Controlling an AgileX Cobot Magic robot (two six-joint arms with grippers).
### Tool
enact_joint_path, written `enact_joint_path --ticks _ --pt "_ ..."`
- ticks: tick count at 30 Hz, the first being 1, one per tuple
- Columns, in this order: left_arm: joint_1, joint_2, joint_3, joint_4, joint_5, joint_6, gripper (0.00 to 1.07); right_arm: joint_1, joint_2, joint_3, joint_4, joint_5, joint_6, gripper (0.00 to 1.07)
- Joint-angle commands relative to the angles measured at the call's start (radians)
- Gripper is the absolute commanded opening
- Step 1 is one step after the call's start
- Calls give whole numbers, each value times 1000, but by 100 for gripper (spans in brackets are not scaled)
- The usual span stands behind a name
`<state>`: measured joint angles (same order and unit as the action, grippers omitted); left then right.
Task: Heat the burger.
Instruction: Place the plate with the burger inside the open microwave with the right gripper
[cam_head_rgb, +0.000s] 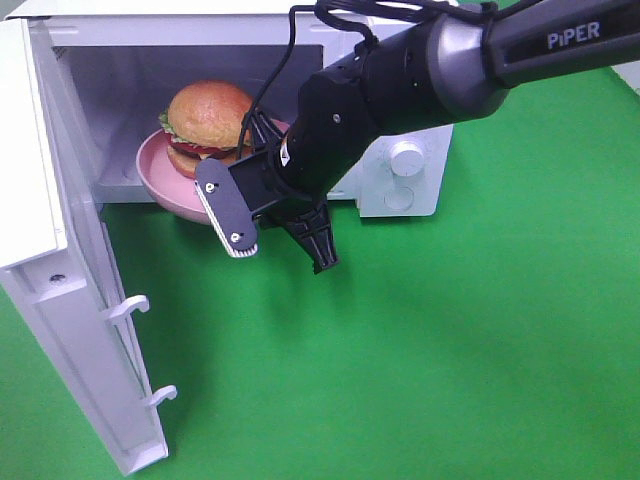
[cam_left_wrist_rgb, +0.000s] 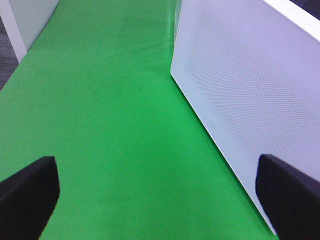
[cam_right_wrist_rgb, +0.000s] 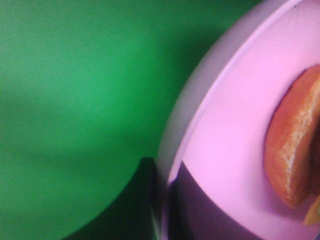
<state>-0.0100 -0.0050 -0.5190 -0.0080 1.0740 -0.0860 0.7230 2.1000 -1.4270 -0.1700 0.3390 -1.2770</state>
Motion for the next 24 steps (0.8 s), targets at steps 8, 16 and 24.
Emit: enact_joint_path --ticks 8,16,24 --pt "3 -5 3 -2 -7 2 100 1 79 -187 -34 6 58 0" --pt "3 -5 3 -2 -7 2 100 1 119 -263 -38 9 64 0" --pt "3 -5 3 -2 -7 2 100 -12 164 -328 -42 7 64 0"
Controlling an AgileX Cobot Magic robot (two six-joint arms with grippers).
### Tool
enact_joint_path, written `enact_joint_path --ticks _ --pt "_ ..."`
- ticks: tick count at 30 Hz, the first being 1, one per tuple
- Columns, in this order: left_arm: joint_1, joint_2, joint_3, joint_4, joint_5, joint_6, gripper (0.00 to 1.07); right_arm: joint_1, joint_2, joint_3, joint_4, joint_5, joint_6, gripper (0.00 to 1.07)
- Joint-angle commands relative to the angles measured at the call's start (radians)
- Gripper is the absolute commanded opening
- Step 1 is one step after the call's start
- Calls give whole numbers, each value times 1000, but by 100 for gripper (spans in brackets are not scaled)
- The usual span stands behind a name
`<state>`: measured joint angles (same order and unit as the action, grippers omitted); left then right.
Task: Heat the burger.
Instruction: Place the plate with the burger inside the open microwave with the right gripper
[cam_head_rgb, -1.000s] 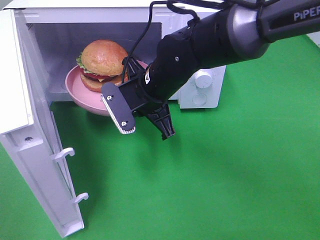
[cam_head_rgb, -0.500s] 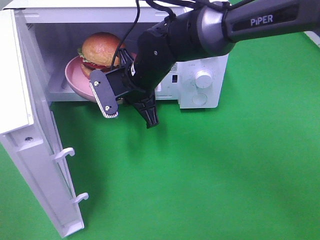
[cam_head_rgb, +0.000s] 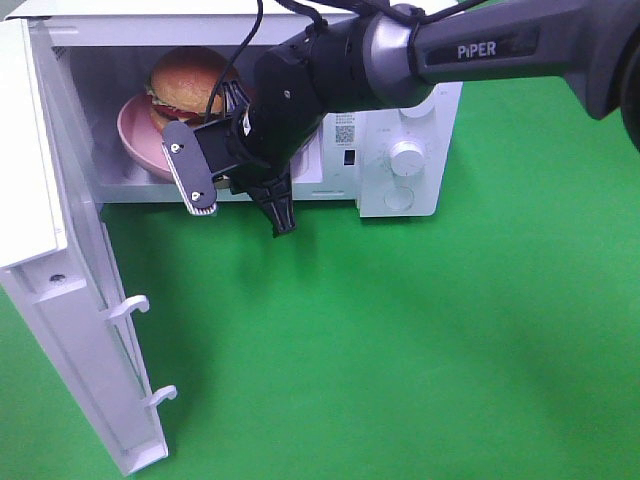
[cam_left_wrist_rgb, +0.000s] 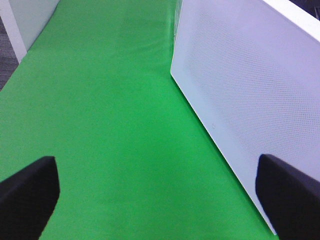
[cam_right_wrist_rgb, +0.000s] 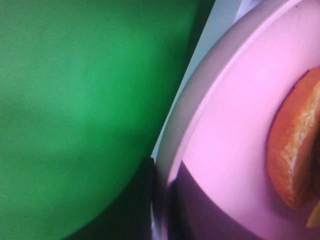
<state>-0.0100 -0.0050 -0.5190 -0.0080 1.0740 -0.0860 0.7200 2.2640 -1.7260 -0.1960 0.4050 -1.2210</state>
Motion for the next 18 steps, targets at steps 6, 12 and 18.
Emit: enact_joint_path --ticks 6,12,18 --pt "3 -5 3 -2 -7 2 100 -20 20 -51 -35 -55 12 0" --pt "3 -5 3 -1 -7 2 100 -34 43 -67 -37 -77 13 0" --pt "3 -5 3 -1 -7 2 100 -39 50 -67 -37 -105 13 1"
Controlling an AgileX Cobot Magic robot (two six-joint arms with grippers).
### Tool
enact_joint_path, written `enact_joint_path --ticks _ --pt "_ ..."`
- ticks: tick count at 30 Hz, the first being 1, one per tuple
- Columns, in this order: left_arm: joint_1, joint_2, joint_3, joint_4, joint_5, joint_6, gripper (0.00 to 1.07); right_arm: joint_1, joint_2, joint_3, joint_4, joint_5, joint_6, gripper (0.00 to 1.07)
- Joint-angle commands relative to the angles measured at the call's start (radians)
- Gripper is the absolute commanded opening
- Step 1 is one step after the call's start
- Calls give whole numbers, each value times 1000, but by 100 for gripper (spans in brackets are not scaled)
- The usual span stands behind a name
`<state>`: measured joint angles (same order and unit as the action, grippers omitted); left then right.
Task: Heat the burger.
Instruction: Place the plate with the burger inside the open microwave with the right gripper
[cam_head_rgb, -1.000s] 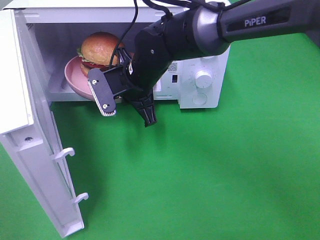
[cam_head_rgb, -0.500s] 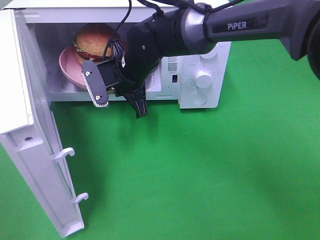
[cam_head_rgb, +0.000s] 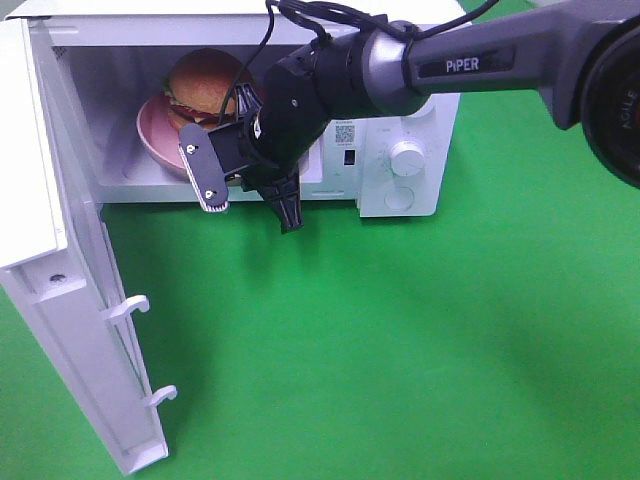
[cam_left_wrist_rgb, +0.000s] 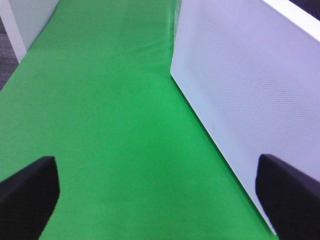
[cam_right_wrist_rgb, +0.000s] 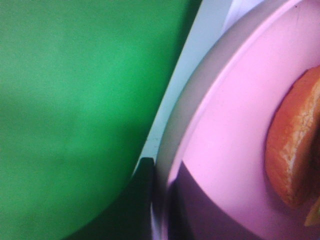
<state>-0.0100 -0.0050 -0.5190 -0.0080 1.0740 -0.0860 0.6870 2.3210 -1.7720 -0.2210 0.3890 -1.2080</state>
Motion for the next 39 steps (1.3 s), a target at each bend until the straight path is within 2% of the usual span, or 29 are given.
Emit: enact_joint_path --ticks 1,4,6,7,8,10,11,12,13,14,16,18,26,28,30,33,34,35,37,39 --pt "3 -5 3 -1 -7 2 100 -7 -6 -21 -12 -95 3 3" --pt "3 -5 3 -1 -7 2 100 -7 -6 -21 -12 -95 8 5" --pt "3 -5 3 -1 -7 2 100 -7 -6 -21 -12 -95 11 9" --pt "3 -5 3 -1 -7 2 100 -7 -6 -21 -12 -95 18 15" --pt "3 -5 3 -1 -7 2 100 -7 -6 -21 -12 -95 18 15" --pt "3 -5 3 -1 -7 2 100 -7 -6 -21 -12 -94 57 28" --pt "3 -5 3 -1 -7 2 100 -7 -6 -21 -12 -94 57 28" --pt "3 -5 3 -1 -7 2 100 -7 -6 -21 -12 -89 74 37" --pt "3 -5 3 -1 -7 2 100 -7 -6 -21 -12 -89 74 37" --pt "3 -5 3 -1 -7 2 100 -7 -6 -17 -12 -87 86 43" --pt "3 -5 3 -1 -7 2 100 -7 -6 -17 -10 -76 88 47" --pt "3 -5 3 -1 -7 2 100 -7 -6 -17 -5 -58 88 50" --pt "3 -5 3 -1 -7 2 100 -7 -15 -17 -4 -34 110 52" --pt "3 -5 3 -1 -7 2 100 -6 -25 -2 -4 -47 132 52" --pt "3 -5 3 -1 -7 2 100 -6 -54 58 -4 -71 134 55" --pt "3 -6 3 -1 -7 2 100 -6 -62 77 -4 -75 134 57" --pt "3 -6 3 -1 -7 2 100 -6 -85 113 -4 -96 134 61" --pt "3 -6 3 -1 -7 2 100 -6 -85 113 -4 -96 134 61" --pt "3 -6 3 -1 -7 2 100 -6 -132 182 -5 -142 134 74" --pt "3 -6 3 -1 -7 2 100 -6 -141 193 -7 -143 134 76"
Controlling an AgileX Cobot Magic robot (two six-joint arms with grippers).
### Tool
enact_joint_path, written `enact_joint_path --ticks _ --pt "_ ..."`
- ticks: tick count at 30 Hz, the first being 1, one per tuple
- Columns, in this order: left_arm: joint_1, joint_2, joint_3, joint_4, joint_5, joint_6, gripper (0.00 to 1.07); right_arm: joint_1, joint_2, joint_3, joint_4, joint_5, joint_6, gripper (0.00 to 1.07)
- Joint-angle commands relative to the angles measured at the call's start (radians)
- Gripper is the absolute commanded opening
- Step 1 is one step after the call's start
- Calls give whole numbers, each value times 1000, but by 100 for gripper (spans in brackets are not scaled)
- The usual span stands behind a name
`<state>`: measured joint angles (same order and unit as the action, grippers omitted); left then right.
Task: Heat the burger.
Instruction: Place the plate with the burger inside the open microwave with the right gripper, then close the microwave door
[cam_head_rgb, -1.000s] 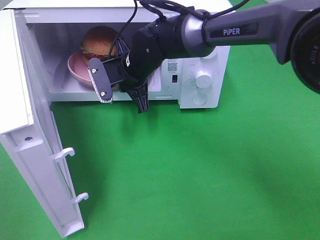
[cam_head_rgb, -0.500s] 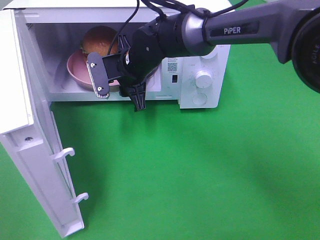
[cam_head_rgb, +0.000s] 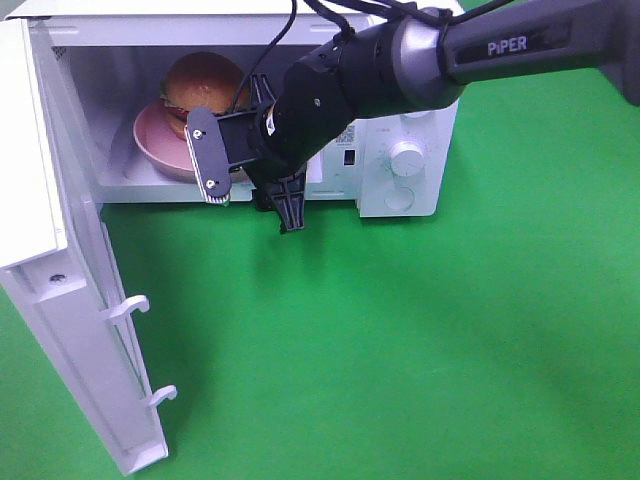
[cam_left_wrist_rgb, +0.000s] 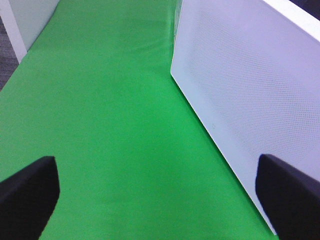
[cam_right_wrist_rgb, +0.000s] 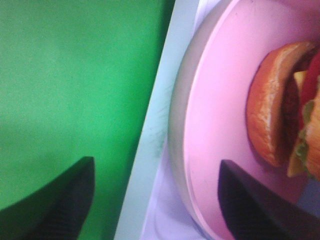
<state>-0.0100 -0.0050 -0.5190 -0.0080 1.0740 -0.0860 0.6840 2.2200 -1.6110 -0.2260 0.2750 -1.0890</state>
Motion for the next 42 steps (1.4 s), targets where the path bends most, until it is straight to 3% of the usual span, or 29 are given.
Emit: enact_joint_path --ticks 1,2,12,23,42 --pt "3 -6 3 -1 -7 2 100 -3 -40 32 -2 -29 15 76" --pt "3 -6 3 -1 -7 2 100 -3 -59 58 -3 -35 15 80" --pt "3 -6 3 -1 -7 2 100 -3 -186 235 -34 -95 19 77" --pt "3 -6 3 -1 -7 2 100 -7 -310 363 -84 -136 147 76" --pt "3 -6 3 -1 -7 2 100 -7 -539 664 -92 -132 838 76"
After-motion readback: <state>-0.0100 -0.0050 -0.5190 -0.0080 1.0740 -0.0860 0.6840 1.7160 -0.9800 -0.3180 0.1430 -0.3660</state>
